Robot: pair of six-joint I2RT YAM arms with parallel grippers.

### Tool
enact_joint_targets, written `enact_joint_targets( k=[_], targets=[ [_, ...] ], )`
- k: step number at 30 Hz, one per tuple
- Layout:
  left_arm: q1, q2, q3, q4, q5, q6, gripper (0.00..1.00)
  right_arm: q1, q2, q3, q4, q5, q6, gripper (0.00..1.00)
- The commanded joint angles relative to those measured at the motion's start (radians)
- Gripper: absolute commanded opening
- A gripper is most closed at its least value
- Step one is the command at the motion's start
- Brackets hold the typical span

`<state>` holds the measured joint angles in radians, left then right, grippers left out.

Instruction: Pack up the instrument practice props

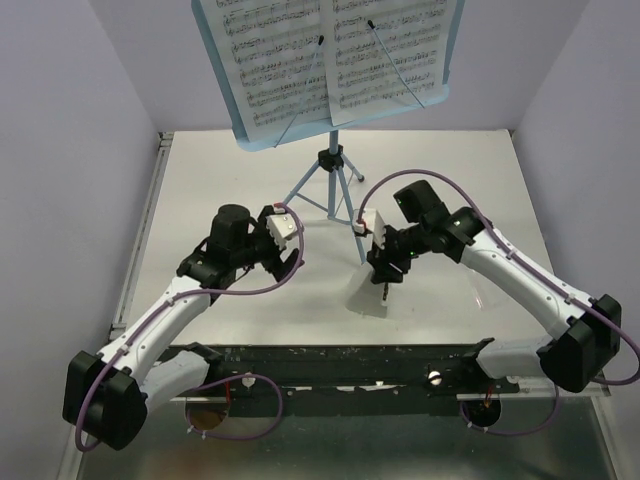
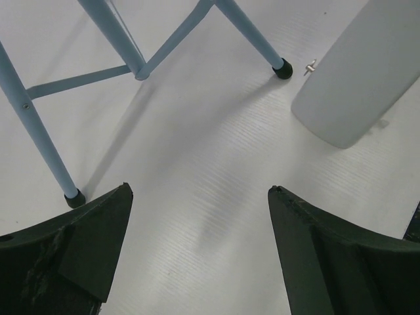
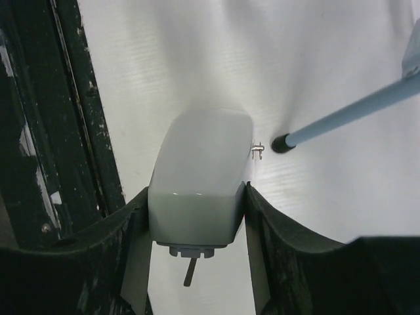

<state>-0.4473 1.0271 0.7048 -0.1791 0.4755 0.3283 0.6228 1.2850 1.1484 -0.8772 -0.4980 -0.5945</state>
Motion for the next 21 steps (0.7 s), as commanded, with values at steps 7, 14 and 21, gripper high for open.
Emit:
enact_joint_targets(
  k=[7,14,21],
  targets=[
    [-0.005,-0.116,-0.027,-0.077,0.267,0.213,0.97,0.057,0.108,0.109,0.145,-0.005,0.047,0.75],
    [-0.036,-0.003,0.123,-0.198,0.356,0.446,0.99,-0.067,-0.096,0.059,0.268,-0.009,0.222,1.00],
    [-0.096,0.174,0.335,-0.368,0.408,0.567,0.93,-0.319,-0.219,-0.070,0.202,-0.201,0.215,0.95]
  ],
)
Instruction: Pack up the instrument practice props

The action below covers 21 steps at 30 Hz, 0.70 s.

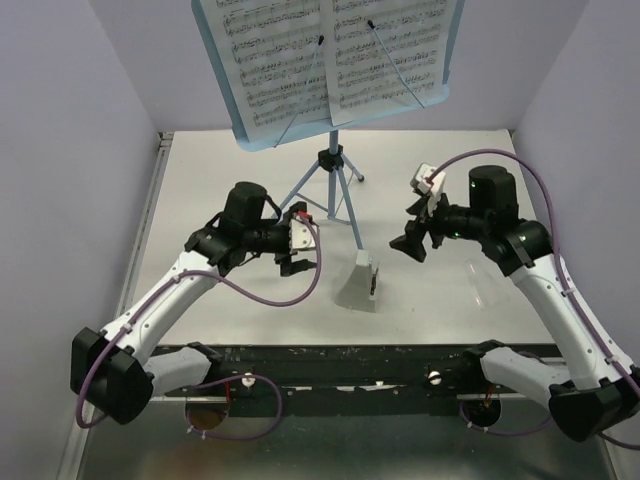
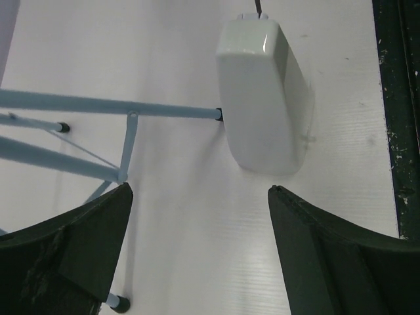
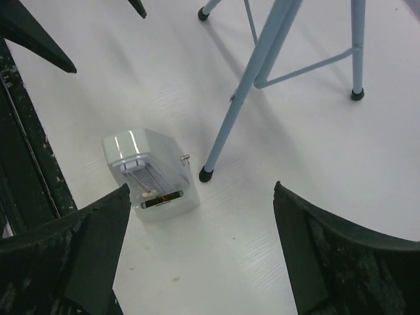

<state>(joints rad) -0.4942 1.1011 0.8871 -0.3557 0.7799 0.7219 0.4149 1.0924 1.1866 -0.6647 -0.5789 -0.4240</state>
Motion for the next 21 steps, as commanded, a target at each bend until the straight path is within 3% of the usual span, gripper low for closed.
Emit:
enact_joint_targets(
  k=[1,3,7,10,15,17,21],
  targets=[
    [-0.064,0.141,0.214,-0.248,0.105,0.227,0.90,-0.167,-0.029,-0.131,0.002,-0.152,0.072,0.96],
    [-0.075,0.207,0.300,-0.327,0.117,0.264,0.88,-0.243,-0.028,-0.154,0.013,-0.222,0.109,0.95],
    [-0.089,0.319,0.469,-0.492,0.142,0.313,0.86,-0.257,-0.083,-0.217,0.025,-0.314,0.010,0.95],
    [-0.110,0.399,0.570,-0.609,0.139,0.341,0.86,-0.257,-0.152,-0.327,0.172,-0.288,0.069,1.00],
    [-0.127,0.433,0.569,-0.577,0.148,0.332,0.90,-0.257,-0.161,-0.355,0.157,-0.301,0.016,1.00],
    [-0.135,0.445,0.573,-0.554,0.148,0.317,0.99,-0.257,-0.163,-0.377,0.105,-0.382,-0.109,0.94],
    [-0.147,0.467,0.572,-0.513,0.171,0.268,0.98,-0.257,-0.120,-0.403,0.027,-0.458,-0.249,0.84]
  ],
)
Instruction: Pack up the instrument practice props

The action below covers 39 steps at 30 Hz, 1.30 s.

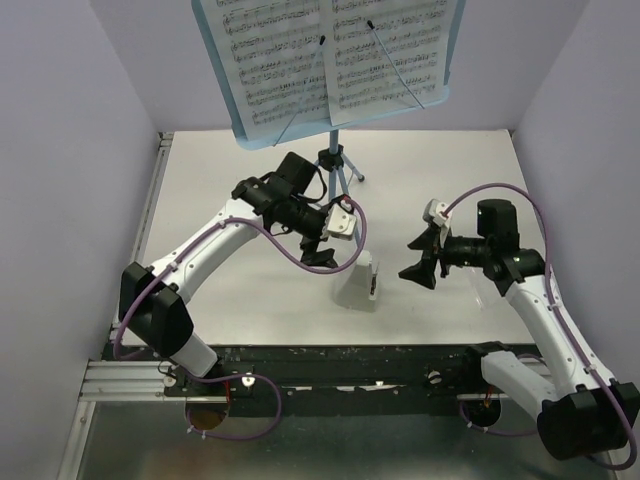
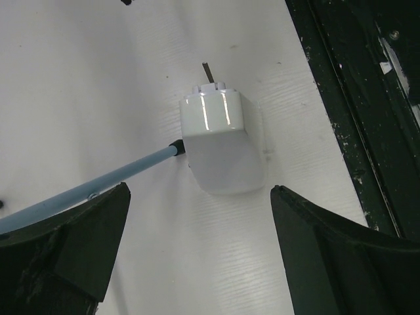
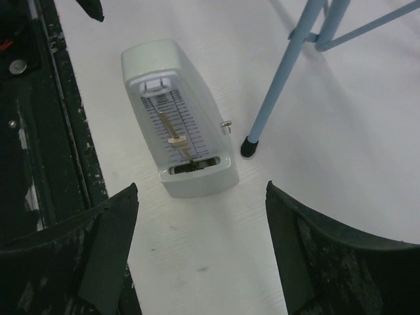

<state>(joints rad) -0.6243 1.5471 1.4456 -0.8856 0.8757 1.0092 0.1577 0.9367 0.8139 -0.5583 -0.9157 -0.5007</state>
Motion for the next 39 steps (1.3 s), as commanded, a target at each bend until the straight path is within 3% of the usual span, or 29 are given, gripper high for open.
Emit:
enact_joint_targets(
  k=[1,4,11,17,22,26,33,39],
  targets=[
    [-0.018,0.021,0.004,0.040,0.075,-0.035,0.96,0.000,0.051,-0.024,-0.107,-0.132,-0.205,0.80],
    [-0.029,0.018,-0.037,0.126,0.085,-0.098,0.91,0.000,0.093,-0.019,-0.108,-0.152,-0.234,0.72],
    [-0.061,-0.005,-0.171,0.441,0.082,-0.349,0.85,0.006,0.145,-0.025,-0.066,-0.158,-0.306,0.67],
    [-0.069,-0.002,-0.182,0.473,0.078,-0.377,0.76,0.062,0.177,-0.045,-0.078,-0.141,-0.386,0.63],
    [-0.068,-0.016,-0.201,0.490,0.071,-0.394,0.74,0.104,0.206,-0.058,0.011,-0.134,-0.326,0.57],
    [-0.069,-0.010,-0.194,0.487,0.078,-0.411,0.66,0.132,0.228,-0.061,0.060,-0.109,-0.291,0.52],
    [-0.066,0.001,-0.189,0.487,0.082,-0.431,0.43,0.143,0.251,-0.062,0.173,-0.008,-0.187,0.45],
    [-0.061,0.005,-0.194,0.502,0.078,-0.457,0.09,0.149,0.254,-0.062,0.166,0.008,-0.200,0.45]
  ],
)
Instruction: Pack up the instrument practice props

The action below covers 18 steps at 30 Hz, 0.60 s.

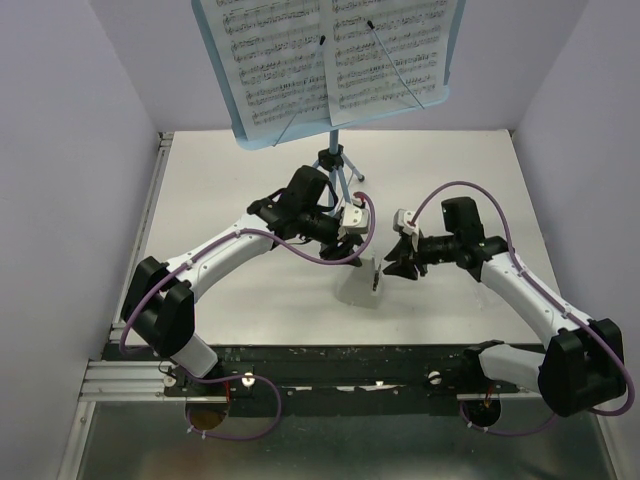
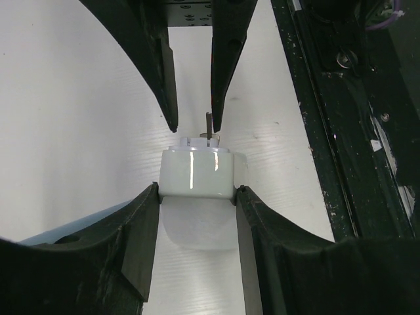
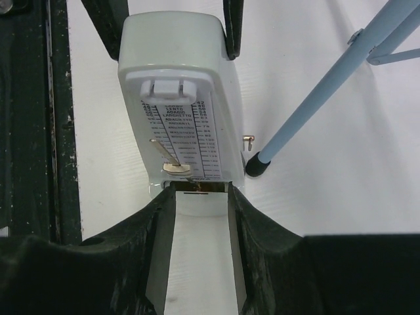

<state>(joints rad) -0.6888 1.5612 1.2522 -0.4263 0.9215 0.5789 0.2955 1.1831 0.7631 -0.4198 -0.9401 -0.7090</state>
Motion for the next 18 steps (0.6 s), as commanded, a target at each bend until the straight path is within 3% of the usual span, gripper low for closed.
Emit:
enact_joint_targets(
  k=[1,3,18],
  targets=[
    [0.003,-0.007,-0.007,0.052,0.033,-0.036,0.05,0.014,0.007,-0.010,0.016,0.029,-0.001,0.47],
    [0.003,-0.010,-0.017,0.075,0.028,-0.057,0.00,0.024,0.012,-0.007,-0.002,0.032,-0.021,0.48],
    [0.012,-0.027,-0.056,0.132,0.008,-0.111,0.00,0.045,0.056,0.031,-0.019,0.083,-0.044,0.38]
  ],
)
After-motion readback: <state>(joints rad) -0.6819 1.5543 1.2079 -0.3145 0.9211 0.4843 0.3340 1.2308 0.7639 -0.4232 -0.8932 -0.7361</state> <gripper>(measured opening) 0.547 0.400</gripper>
